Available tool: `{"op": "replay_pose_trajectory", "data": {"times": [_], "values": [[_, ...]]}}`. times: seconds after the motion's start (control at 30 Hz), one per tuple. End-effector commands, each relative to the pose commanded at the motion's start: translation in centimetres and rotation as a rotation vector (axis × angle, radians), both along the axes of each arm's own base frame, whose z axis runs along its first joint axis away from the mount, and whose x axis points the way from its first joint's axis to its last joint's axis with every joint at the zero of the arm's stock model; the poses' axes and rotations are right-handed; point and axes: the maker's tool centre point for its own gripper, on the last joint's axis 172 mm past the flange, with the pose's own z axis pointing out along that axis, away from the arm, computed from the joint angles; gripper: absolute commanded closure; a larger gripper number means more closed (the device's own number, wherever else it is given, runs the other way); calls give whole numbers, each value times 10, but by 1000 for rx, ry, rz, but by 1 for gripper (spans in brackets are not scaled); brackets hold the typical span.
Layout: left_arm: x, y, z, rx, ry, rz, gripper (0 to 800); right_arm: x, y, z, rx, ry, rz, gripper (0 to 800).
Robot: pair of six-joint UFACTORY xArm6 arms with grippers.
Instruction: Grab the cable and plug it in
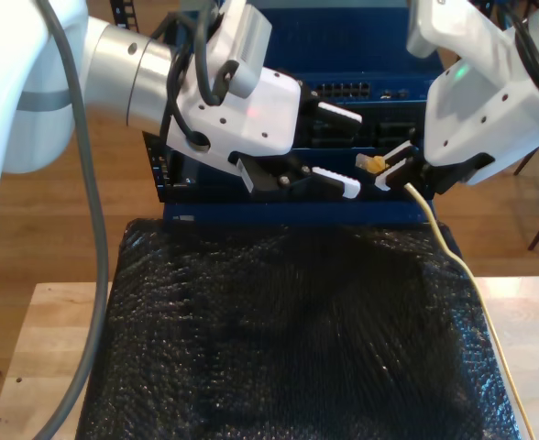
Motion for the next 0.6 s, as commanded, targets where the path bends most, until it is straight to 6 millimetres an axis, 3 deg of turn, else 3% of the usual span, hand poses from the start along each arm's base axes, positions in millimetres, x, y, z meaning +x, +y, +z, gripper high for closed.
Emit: {"op": "replay_pose_trajectory", "data": {"times": [0.6], "values": [[5,2,-4,7,-3,17,52,-10,21,4,20,9,39,794]]}}
